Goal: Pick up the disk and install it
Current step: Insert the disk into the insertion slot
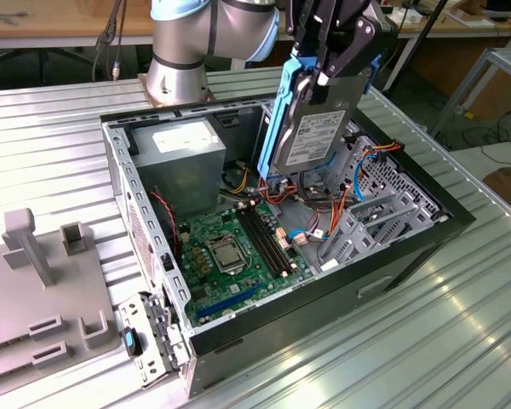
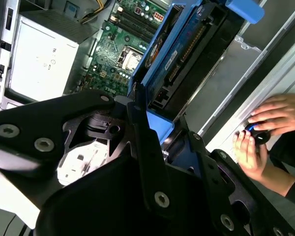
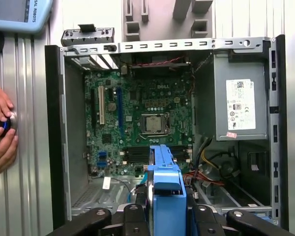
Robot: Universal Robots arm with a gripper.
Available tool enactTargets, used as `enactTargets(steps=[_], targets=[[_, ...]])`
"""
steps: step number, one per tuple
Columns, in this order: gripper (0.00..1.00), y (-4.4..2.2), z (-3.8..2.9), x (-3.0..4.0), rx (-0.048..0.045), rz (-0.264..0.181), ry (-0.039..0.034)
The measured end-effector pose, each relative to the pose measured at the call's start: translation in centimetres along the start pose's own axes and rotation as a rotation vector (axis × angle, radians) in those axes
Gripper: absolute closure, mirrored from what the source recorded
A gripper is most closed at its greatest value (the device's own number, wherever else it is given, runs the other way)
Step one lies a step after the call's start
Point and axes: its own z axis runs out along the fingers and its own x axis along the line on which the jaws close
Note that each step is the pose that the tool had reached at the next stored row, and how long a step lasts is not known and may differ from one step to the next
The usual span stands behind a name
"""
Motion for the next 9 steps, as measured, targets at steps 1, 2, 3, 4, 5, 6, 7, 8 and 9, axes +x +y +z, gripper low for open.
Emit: enactTargets(steps=[1,2,3,4,5,6,7,8,9], targets=[[0.63,-0.07,0.10,0.20,0.0001,0.000,-0.0007],[0.63,-0.12,0.16,0.27,0.0000,0.001,-0.0022],[0.63,-0.20,0.25,0.38,0.0003,0.001,-0.0052],[0.63,-0.24,0.28,0.45,0.0009,0.001,-0.0073],[0.63,-0.29,0.32,0.52,0.0021,0.002,-0.0103],[0.63,-0.32,0.34,0.56,0.0028,0.003,-0.0120],[0.63,-0.40,0.35,0.67,0.0031,0.004,-0.0132],[0.63,-0.52,0.37,0.89,0.0031,0.005,-0.0136],[0.63,-0.66,0.38,1.16,0.0031,0.005,-0.0136]])
